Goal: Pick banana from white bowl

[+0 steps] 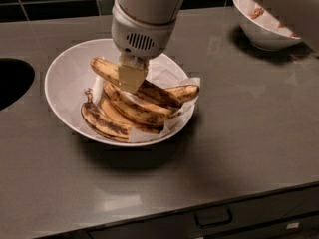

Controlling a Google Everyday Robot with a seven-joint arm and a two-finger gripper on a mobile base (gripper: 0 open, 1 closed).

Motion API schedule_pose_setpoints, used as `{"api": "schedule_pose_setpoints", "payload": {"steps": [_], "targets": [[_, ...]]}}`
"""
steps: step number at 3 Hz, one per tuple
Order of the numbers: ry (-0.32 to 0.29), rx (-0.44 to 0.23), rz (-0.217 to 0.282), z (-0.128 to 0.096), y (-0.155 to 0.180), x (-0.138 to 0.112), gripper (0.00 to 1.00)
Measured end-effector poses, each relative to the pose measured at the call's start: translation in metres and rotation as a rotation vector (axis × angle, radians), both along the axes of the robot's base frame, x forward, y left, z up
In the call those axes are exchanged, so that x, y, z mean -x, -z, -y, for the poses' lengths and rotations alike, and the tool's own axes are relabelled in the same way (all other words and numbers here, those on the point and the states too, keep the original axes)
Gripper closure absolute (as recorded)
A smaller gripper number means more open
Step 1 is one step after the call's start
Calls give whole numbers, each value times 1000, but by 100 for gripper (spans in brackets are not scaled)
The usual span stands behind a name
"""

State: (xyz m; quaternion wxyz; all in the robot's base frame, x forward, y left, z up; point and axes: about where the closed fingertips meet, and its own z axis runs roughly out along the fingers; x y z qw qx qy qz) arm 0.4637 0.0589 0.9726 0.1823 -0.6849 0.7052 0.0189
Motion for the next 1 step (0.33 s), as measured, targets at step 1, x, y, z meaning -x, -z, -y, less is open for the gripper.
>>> {"api": "schedule_pose_setpoints", "payload": {"steps": [1], "targets": [[0,0,0,0,0,0,100]]}}
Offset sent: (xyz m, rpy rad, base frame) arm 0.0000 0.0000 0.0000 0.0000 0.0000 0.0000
